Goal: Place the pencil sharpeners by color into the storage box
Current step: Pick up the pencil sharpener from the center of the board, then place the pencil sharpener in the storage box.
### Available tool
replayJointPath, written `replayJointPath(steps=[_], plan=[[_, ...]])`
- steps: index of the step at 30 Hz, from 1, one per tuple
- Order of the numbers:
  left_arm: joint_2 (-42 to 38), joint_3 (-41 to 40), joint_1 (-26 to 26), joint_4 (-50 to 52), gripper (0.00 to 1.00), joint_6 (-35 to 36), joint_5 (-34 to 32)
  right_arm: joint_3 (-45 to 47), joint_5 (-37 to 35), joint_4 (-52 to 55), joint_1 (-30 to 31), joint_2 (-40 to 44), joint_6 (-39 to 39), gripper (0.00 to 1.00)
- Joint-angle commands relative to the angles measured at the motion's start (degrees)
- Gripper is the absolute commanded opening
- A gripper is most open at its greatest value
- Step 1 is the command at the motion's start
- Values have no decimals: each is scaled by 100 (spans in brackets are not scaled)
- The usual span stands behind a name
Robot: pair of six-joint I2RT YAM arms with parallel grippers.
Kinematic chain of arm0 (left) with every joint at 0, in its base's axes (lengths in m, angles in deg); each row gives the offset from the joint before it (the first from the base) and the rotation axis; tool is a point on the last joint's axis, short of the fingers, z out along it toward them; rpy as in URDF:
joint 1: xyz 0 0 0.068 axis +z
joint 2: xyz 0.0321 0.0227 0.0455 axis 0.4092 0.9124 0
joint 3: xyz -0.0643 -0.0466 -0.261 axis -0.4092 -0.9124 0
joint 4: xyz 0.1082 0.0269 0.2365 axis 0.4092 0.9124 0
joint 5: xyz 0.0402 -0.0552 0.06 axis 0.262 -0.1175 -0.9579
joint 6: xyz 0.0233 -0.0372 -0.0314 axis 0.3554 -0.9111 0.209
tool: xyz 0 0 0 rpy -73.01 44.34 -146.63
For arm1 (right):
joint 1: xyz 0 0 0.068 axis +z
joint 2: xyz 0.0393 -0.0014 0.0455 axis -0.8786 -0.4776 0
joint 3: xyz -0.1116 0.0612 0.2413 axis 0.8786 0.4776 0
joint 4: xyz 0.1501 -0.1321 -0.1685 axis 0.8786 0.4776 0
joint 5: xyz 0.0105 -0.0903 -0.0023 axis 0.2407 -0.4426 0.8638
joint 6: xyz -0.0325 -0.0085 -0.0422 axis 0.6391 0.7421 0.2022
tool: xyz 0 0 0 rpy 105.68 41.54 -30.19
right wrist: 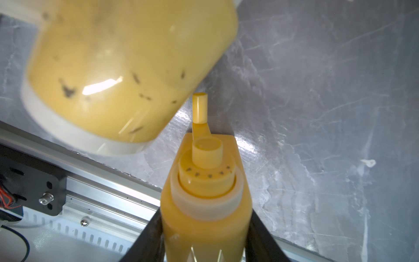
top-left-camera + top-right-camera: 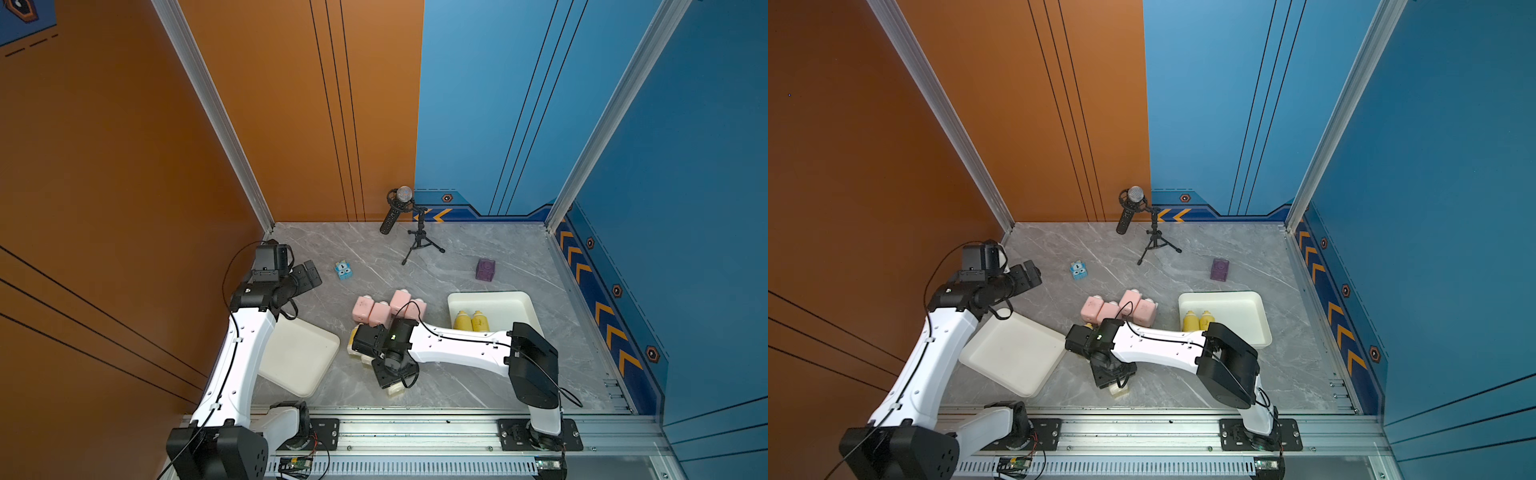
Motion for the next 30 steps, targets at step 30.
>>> replayJointPath(steps=[30], plan=[[-83,-97,57,13,98,-60,53,357,-732,1940,-2338,2361,1647,38]])
